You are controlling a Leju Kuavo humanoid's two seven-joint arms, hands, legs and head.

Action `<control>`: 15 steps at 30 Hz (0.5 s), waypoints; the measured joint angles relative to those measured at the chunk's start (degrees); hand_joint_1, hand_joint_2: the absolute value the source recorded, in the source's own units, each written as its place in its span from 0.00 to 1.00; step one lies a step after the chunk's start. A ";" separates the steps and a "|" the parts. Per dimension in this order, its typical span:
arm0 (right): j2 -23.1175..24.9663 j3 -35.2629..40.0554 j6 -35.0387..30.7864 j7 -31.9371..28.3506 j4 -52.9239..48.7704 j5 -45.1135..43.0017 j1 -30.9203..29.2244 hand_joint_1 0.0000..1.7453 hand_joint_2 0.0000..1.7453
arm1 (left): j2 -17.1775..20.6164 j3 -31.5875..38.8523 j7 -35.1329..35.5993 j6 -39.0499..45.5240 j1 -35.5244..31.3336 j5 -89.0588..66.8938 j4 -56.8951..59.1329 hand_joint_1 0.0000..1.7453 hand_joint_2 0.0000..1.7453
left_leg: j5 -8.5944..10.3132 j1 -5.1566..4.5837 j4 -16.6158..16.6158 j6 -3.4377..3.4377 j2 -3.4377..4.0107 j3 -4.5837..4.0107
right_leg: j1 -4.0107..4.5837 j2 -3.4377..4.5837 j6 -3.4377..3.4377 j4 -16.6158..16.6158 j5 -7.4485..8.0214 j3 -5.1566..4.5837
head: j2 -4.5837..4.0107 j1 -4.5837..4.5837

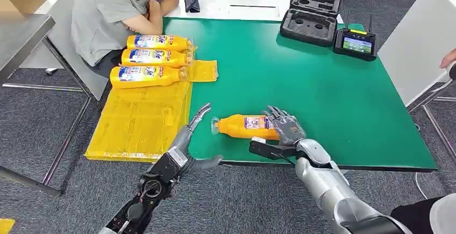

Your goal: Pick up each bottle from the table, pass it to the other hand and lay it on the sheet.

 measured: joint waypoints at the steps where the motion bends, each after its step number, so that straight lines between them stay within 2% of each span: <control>1: -0.09 -0.11 -0.07 0.11 0.02 -0.15 0.01 0.00 1.00 | 0.00 0.00 0.00 0.00 0.00 0.00 -0.02 0.00 1.00 | 0.00 0.00 0.00 0.00 0.00 0.00 | 0.00 0.00 0.00 0.00 0.00 0.00 | 0.00 0.00; 15: -1.58 -1.99 -0.33 3.28 0.85 -0.68 0.01 0.00 1.00 | 0.02 -0.04 0.00 -0.04 0.01 0.52 -0.02 0.00 1.00 | 0.00 0.00 0.01 0.00 0.00 -0.01 | 0.00 0.00 0.00 0.00 0.00 0.01 | 0.00 0.00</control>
